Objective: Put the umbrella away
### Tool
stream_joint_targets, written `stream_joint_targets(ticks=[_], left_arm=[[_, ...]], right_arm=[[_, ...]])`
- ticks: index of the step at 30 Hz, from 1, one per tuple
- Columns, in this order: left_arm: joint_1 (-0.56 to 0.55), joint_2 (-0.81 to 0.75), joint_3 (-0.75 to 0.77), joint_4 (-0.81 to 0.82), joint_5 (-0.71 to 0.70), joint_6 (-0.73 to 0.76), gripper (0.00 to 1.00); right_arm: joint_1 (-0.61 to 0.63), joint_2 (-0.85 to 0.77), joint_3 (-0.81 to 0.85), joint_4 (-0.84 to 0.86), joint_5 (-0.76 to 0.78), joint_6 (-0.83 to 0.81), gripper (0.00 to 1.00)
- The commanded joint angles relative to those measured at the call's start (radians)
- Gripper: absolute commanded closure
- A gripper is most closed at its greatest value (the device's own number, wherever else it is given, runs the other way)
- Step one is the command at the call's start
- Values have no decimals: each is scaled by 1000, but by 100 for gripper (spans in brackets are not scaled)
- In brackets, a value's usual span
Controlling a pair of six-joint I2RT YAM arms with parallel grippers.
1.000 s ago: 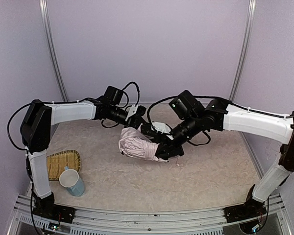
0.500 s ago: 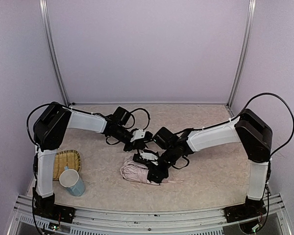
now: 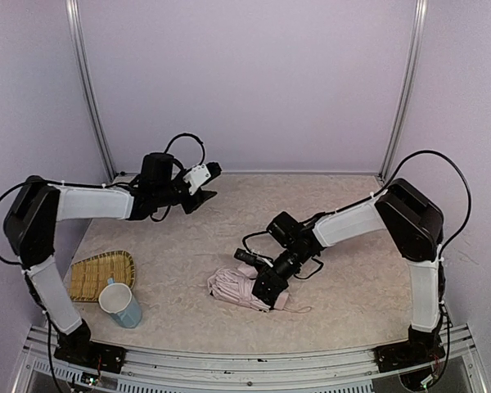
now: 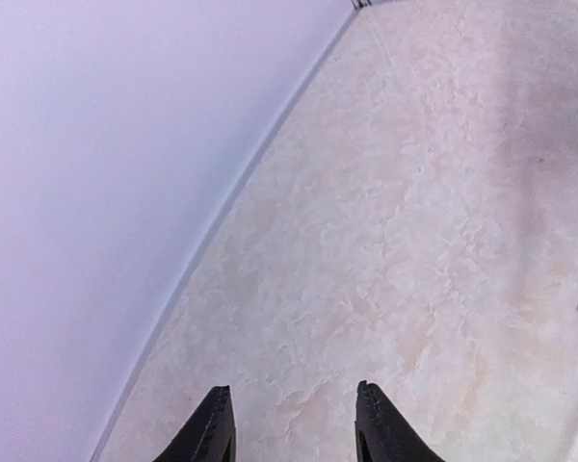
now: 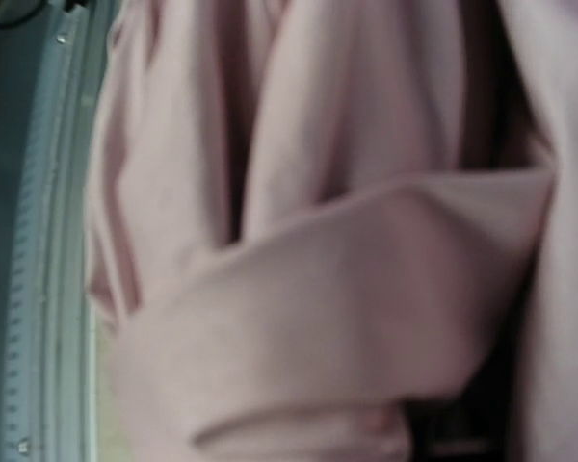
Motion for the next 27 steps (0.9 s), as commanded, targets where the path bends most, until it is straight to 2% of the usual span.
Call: stream_joint_targets(ticks=[1, 3, 5, 7, 9, 15, 17, 21, 27], left_arm=[[-35, -330, -189, -45, 125, -11, 61], [-90, -433, -270, -200, 258, 126, 57], [-175, -488, -327, -323, 264, 227, 46], [-255, -487, -365, -404, 222, 264, 36], [-317, -445, -386, -422, 160, 281, 27], [-361, -276, -347, -400, 76, 412, 19], [-364, -236, -319, -390, 86, 420, 8], [-384, -146, -302, -417, 97, 440, 8], [-359, -61, -209, -515, 124, 406, 23]], right_arm=[[-37, 131, -41, -229, 93, 26, 100], [-51, 158, -18, -263, 90, 17, 100], [-60, 187, 7, -291, 80, 8, 100], [-68, 216, 34, -316, 59, -3, 100], [-73, 245, 59, -332, 53, -7, 100], [-77, 295, 143, -378, 56, -24, 100], [-78, 307, 167, -385, 59, -26, 100], [-82, 326, 202, -389, 51, -25, 100], [-84, 337, 246, -362, 32, -2, 100]])
